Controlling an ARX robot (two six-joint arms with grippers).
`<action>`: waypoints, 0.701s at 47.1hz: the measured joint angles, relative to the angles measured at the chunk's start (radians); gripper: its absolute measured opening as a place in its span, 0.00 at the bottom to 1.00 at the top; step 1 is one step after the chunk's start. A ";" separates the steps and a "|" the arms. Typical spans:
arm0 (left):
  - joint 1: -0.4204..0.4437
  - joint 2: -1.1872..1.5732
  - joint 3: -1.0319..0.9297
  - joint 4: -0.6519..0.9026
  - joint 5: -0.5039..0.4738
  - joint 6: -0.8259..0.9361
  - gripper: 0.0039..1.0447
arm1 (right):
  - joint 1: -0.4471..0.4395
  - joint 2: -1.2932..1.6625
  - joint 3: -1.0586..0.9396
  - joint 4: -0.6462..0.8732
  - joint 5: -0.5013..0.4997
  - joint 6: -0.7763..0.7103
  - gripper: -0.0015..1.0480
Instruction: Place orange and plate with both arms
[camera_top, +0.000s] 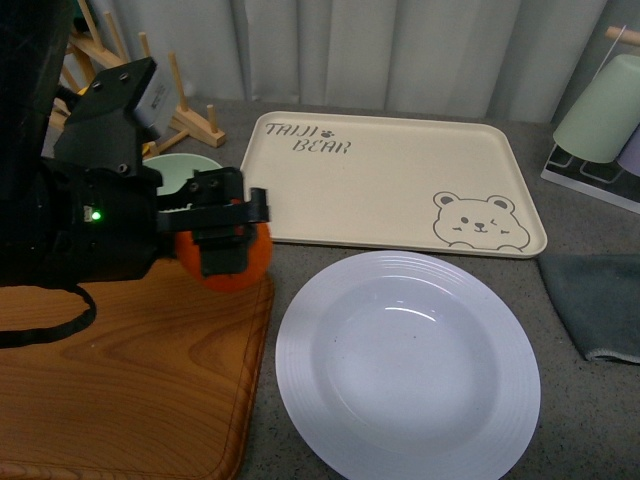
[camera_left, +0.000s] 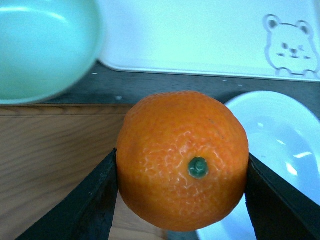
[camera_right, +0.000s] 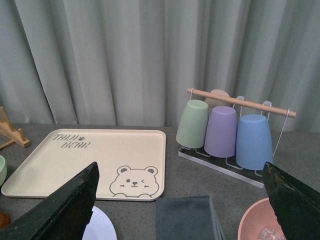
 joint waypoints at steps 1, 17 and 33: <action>-0.015 -0.008 0.000 -0.002 0.002 -0.009 0.61 | 0.000 0.000 0.000 0.000 0.000 0.000 0.91; -0.231 0.022 0.042 -0.007 -0.026 -0.130 0.61 | 0.000 0.000 0.000 0.000 0.000 0.000 0.91; -0.230 0.122 0.065 -0.007 -0.023 -0.168 0.61 | 0.000 0.000 0.000 0.000 0.000 0.000 0.91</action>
